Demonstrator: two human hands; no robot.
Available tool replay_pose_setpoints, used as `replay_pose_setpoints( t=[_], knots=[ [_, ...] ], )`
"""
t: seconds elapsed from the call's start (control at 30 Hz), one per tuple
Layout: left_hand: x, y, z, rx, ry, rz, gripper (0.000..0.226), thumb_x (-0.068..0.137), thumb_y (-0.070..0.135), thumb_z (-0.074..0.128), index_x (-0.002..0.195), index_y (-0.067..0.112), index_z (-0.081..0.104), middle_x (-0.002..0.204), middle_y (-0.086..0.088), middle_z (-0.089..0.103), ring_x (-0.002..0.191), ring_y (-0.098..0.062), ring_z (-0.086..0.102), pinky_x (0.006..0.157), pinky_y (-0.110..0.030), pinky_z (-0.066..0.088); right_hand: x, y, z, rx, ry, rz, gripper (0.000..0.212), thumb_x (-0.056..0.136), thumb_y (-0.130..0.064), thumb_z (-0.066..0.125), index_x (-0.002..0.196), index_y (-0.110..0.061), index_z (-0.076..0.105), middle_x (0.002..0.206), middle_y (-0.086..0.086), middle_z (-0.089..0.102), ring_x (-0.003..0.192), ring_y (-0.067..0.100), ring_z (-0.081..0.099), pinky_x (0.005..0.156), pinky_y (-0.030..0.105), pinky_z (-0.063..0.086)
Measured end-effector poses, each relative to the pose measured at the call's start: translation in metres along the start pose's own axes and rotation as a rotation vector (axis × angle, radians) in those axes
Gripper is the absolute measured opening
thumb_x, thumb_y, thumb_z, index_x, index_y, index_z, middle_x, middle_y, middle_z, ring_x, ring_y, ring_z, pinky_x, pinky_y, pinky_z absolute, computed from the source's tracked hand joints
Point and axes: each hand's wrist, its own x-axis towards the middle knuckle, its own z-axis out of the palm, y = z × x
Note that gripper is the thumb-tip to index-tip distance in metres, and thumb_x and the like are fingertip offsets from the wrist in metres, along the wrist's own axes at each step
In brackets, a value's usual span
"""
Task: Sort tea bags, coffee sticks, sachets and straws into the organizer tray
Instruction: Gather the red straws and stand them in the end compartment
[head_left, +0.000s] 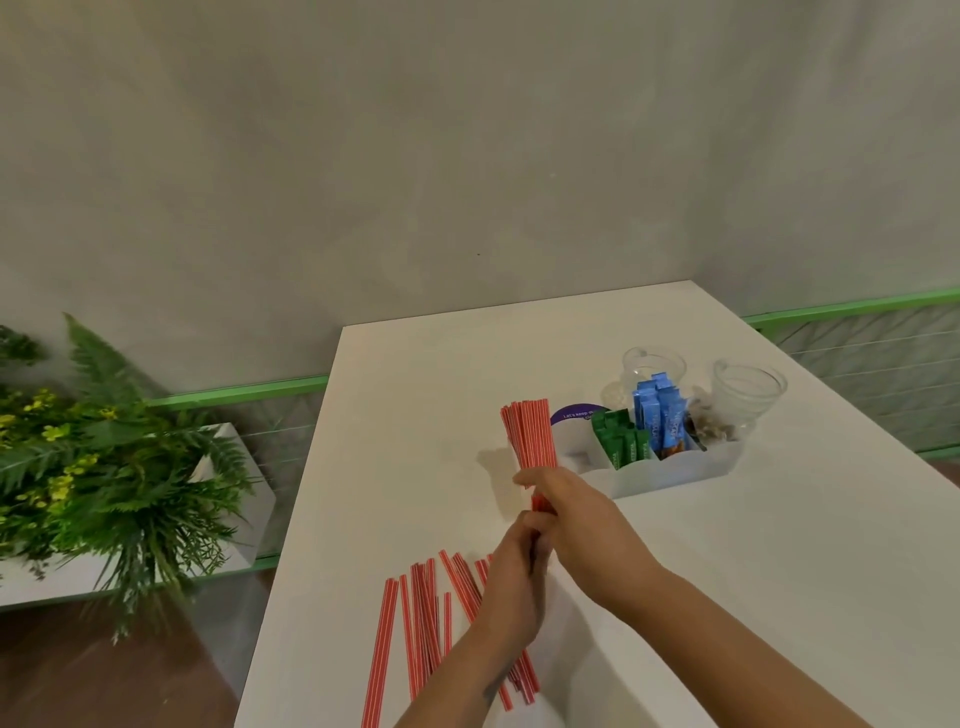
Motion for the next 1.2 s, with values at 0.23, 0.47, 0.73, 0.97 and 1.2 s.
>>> replay_pose_setpoints(
  t=[0.23,0.47,0.73,0.97,1.2],
  knots=[
    [0.023,0.029,-0.008,-0.067,-0.062,0.025,0.037,0.100,0.002,0.033,0.085,0.028,0.054,0.066,0.013,0.053,0.060,0.006,0.049,0.057,-0.009,0.038,0.022,-0.010,-0.038,0.121,0.016,-0.017,0.023,0.084,-0.009,0.062,0.084,-0.031,0.056,0.081,-0.011,0.059,0.075,0.012,0.060,0.070,0.031,0.055],
    [0.086,0.065,-0.031,0.158,-0.086,0.028,0.021,0.100,0.016,0.039,0.108,0.017,0.058,0.096,0.001,0.065,0.087,-0.014,0.060,0.075,-0.023,0.046,0.070,-0.029,-0.080,0.080,0.089,-0.117,0.028,0.086,-0.008,0.061,0.076,-0.033,0.052,0.076,-0.009,0.059,0.071,0.016,0.060,0.067,0.031,0.054],
    [0.116,0.052,-0.036,0.421,-0.088,-0.096,0.014,0.091,0.021,0.057,0.101,0.013,0.062,0.095,-0.004,0.065,0.081,-0.016,0.054,0.059,-0.016,0.037,0.104,0.000,-0.064,0.018,-0.020,-0.067,0.012,0.085,-0.012,0.064,0.085,-0.021,0.056,0.075,-0.009,0.055,0.072,0.013,0.053,0.064,0.023,0.043],
    [0.105,0.030,-0.026,0.497,-0.005,-0.170,0.032,0.081,0.022,0.067,0.112,0.018,0.059,0.101,-0.003,0.068,0.094,-0.023,0.063,0.082,-0.038,0.052,0.107,0.024,-0.043,0.061,-0.087,0.025,0.017,0.082,-0.011,0.067,0.095,-0.017,0.059,0.080,-0.004,0.060,0.075,0.013,0.056,0.067,0.023,0.044],
    [0.104,0.019,-0.021,0.534,0.081,-0.191,0.027,0.084,0.024,0.065,0.109,0.019,0.057,0.098,0.003,0.065,0.088,-0.018,0.061,0.076,-0.035,0.050,0.112,0.039,-0.036,0.034,0.022,0.071,0.018,0.083,-0.018,0.067,0.098,-0.017,0.057,0.072,-0.010,0.055,0.069,0.012,0.054,0.065,0.025,0.041]
  ],
)
